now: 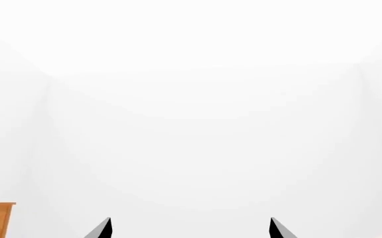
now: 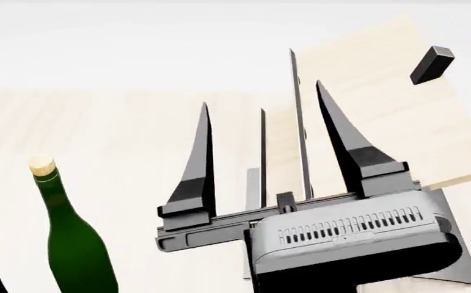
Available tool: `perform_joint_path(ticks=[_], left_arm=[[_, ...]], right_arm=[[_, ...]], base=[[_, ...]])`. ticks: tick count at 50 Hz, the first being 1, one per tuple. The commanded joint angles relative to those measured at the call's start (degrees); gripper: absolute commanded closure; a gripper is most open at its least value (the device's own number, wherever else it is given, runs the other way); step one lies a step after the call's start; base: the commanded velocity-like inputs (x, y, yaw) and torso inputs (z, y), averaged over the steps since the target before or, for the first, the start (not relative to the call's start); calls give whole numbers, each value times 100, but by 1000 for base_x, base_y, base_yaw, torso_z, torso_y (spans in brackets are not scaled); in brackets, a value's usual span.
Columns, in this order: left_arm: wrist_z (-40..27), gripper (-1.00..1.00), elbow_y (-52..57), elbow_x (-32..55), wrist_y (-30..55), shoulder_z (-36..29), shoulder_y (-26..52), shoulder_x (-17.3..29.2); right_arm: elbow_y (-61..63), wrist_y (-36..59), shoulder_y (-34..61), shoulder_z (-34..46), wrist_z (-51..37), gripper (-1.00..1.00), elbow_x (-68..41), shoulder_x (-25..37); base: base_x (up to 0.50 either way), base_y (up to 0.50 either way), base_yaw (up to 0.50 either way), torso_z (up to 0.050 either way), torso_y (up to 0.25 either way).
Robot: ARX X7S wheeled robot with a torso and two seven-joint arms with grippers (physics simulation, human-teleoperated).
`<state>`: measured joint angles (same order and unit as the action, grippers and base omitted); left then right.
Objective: Put the wine bottle on the wine rack.
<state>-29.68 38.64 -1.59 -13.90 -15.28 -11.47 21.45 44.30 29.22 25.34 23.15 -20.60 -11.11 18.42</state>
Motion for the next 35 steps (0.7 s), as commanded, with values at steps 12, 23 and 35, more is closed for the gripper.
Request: perform_joint_path(ticks=[12,23,35], left_arm=[[-52,-100,53,39,35,34,-3,51],[-68,-100,32,25,20,7,1,57],[-90,-100,37,31,31,3,8,72]], right_arm=[[-778,729,1275,214,1296,-100,-1031,-8],[-837,2466,2054,-507,1586,-100,-2462,-170],[-1525,3948,2734,-1764,1643,-100,-4714,-588]], base=[[0,0,0,0,0],[0,0,0,0,0],[0,0,0,0,0]])
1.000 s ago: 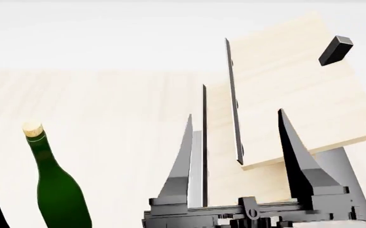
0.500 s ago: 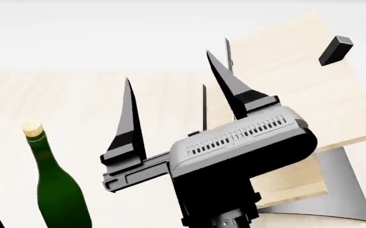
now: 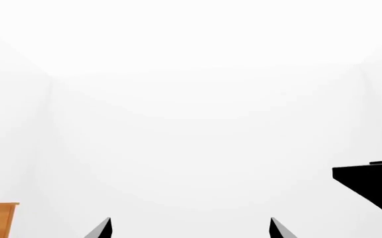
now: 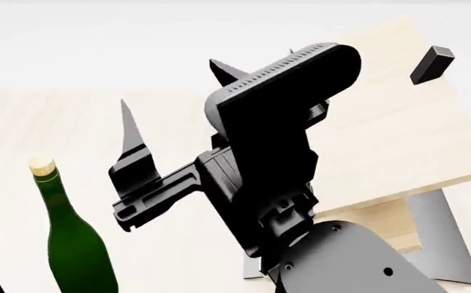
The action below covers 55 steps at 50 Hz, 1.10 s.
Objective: Put the wine bottle on the wine rack.
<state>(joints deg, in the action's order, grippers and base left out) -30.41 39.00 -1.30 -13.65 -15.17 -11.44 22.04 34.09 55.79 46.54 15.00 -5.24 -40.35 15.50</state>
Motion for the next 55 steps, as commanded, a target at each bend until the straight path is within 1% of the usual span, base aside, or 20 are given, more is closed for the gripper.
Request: perform_joint_path(ticks=[1,6,14,28,29,34,41,55], left_arm=[[-17,-100,1,3,10,-12,10,13],[-23,-100,-11,5,-1,-20,17,18],[-36,-100,-21,8,-9,-25,23,28],[-60,-100,-37,6,-44,-35,15,46],[-62,-100,-45,5,-47,-34,17,48],[-69,-100,-25,11,-34,-38,22,52],[-76,-100,-21,10,-25,-47,25,62],[-96,-100,-18,9,-18,-59,32,78]], right_arm=[[-541,1374,666,-966,98,-100,-1883,-301],[-630,1482,759,-888,261,-100,-2069,-265],[-1308,2070,1122,-1255,-37,-100,-2994,-489],[-1833,2079,1283,-1130,50,-100,-3183,-538],[-1990,2192,1316,-1205,-67,-100,-3361,-585],[-2194,2135,1377,-1120,-18,-100,-3294,-558],[-2370,1870,1384,-682,443,-100,-2853,-433],[-2513,1760,1438,-89,728,-100,-2522,-364]], base=[[0,0,0,0,0],[0,0,0,0,0],[0,0,0,0,0],[0,0,0,0,0],[0,0,0,0,0],[0,0,0,0,0],[0,0,0,0,0],[0,0,0,0,0]])
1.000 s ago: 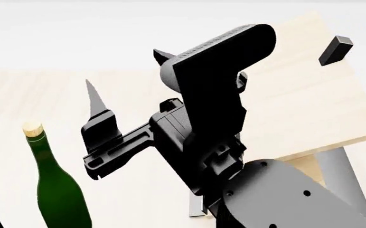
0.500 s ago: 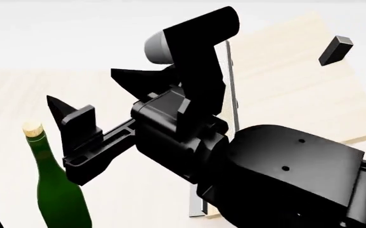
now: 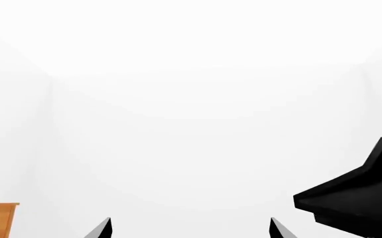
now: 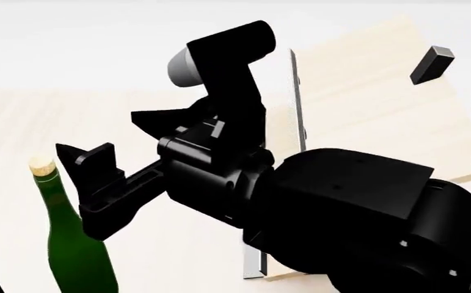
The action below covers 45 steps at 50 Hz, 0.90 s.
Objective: Put the wine bottle on the wine rack.
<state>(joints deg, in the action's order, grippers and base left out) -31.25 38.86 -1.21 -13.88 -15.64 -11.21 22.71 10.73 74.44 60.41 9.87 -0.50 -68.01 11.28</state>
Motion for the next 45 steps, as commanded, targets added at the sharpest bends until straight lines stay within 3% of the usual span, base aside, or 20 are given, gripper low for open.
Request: perform_joint_path(ticks=[1,33,45], left_arm=[[-13,-100,-6,5,3,-13,11,13],[-57,-100,16,38,-1,-33,6,55],[-67,-100,31,36,22,-52,17,67]], right_arm=[[-183,-114,51,442,263,-100,253,59],[-546,-499,-210,1134,640,-100,568,-14],[-926,-1101,-149,1692,1079,-100,1188,-92]], base=[[0,0,0,0,0],[0,0,0,0,0],[0,0,0,0,0]])
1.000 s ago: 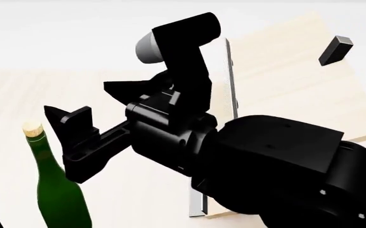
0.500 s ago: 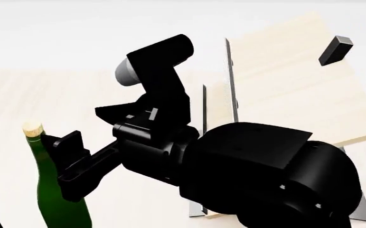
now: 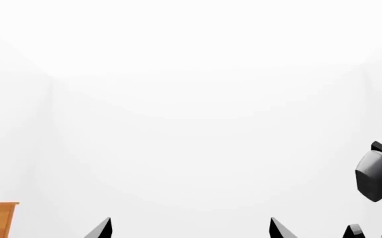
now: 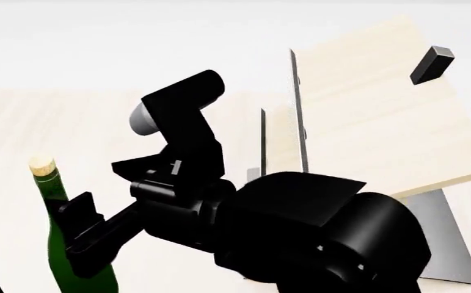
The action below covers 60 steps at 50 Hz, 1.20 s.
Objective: Put the wine bottle on the wine rack.
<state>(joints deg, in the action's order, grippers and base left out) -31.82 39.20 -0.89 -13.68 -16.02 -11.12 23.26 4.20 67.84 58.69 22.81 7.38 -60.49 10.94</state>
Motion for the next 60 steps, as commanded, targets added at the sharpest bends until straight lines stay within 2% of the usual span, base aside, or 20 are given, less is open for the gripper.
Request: perform_joint_path(ticks=[1,35,60], left_arm=[[-12,-100,-10,5,-3,-15,9,12],[-65,-100,-11,54,-19,-6,12,62],[-101,-100,-76,91,-76,-9,28,87]], right_arm=[[-321,-551,32,463,333,-100,543,-68],[-1327,-1647,186,1156,695,-100,1262,-660],[-3035,-2776,512,1648,933,-100,1366,-1061]], base=[[0,0,0,0,0],[0,0,0,0,0],[0,0,0,0,0]])
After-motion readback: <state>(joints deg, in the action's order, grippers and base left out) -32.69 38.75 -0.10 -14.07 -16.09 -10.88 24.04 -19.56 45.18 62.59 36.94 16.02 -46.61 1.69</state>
